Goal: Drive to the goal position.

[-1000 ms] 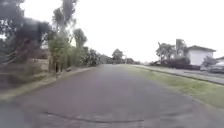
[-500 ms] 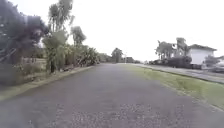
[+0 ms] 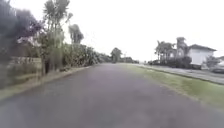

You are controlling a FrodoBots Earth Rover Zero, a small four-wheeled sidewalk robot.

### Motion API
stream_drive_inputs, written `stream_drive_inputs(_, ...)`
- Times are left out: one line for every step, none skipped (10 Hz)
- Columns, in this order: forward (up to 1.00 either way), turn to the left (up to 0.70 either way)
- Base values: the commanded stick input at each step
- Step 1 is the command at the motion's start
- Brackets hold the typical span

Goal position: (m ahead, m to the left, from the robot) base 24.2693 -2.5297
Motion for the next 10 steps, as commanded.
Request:
stream_drive_inputs(1.00, 0.00)
stream_drive_inputs(1.00, 0.00)
stream_drive_inputs(1.00, 0.00)
stream_drive_inputs(1.00, 0.00)
stream_drive_inputs(1.00, 0.00)
stream_drive_inputs(1.00, 0.00)
stream_drive_inputs(1.00, 0.01)
stream_drive_inputs(1.00, 0.02)
stream_drive_inputs(1.00, 0.01)
stream_drive_inputs(1.00, 0.00)
